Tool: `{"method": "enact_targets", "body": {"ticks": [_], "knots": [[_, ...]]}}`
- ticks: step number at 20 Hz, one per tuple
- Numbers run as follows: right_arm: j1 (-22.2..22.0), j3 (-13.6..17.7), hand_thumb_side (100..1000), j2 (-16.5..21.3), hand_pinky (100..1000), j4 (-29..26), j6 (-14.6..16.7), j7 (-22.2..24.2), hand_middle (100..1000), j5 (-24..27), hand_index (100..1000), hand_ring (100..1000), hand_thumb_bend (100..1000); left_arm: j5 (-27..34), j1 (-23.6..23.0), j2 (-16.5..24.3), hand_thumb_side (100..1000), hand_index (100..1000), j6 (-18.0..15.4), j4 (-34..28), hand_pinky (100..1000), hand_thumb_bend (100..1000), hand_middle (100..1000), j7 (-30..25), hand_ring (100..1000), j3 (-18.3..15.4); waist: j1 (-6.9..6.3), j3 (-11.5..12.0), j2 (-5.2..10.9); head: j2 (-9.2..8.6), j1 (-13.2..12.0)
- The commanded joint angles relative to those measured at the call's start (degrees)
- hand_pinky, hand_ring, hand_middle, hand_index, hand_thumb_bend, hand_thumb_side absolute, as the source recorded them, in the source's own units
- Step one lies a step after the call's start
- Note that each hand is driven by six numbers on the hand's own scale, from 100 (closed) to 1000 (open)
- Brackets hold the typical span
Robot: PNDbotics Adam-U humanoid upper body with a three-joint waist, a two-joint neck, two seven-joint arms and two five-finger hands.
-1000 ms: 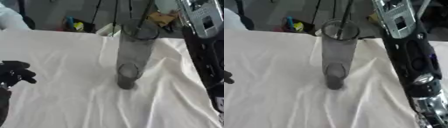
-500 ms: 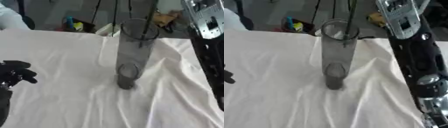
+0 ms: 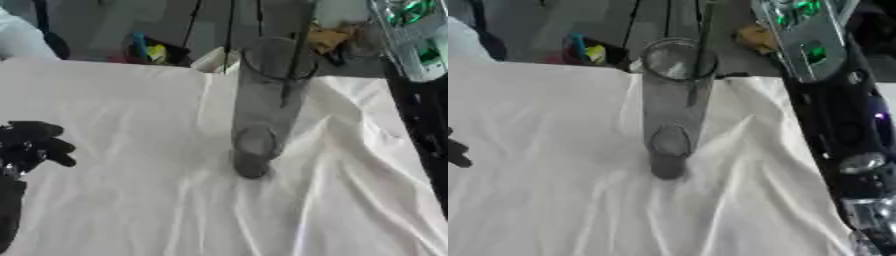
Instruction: Arrange flowers into the vase.
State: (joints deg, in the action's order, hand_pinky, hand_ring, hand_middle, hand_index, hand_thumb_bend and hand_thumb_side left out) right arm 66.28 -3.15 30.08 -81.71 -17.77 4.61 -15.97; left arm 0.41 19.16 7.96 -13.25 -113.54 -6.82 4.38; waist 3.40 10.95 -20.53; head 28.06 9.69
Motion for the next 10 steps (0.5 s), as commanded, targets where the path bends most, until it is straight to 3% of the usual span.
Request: {"method": "enact_targets", "body": {"ticks": [1, 10], "knots": [[0.61, 0.21, 994, 2.09, 461, -1.32, 0.58, 0.54, 471, -0.46, 314, 813, 100, -0.23, 0.47, 0.02, 1000, 709, -0.01, -1.05, 521, 100, 646, -0.12, 605, 0.32, 0.32, -0.13, 0.22, -0.77, -0.12], [-1.35, -0.42, 1000, 3.00, 493, -3.20, 1.95, 1.21, 484, -0.36, 331, 828, 100, -0.20, 0.50, -0.02, 1000, 709, 0.03, -1.05, 521, 100, 647, -0.25, 607, 0.41, 0.27, -0.32, 0.07, -1.07, -0.30]]}}
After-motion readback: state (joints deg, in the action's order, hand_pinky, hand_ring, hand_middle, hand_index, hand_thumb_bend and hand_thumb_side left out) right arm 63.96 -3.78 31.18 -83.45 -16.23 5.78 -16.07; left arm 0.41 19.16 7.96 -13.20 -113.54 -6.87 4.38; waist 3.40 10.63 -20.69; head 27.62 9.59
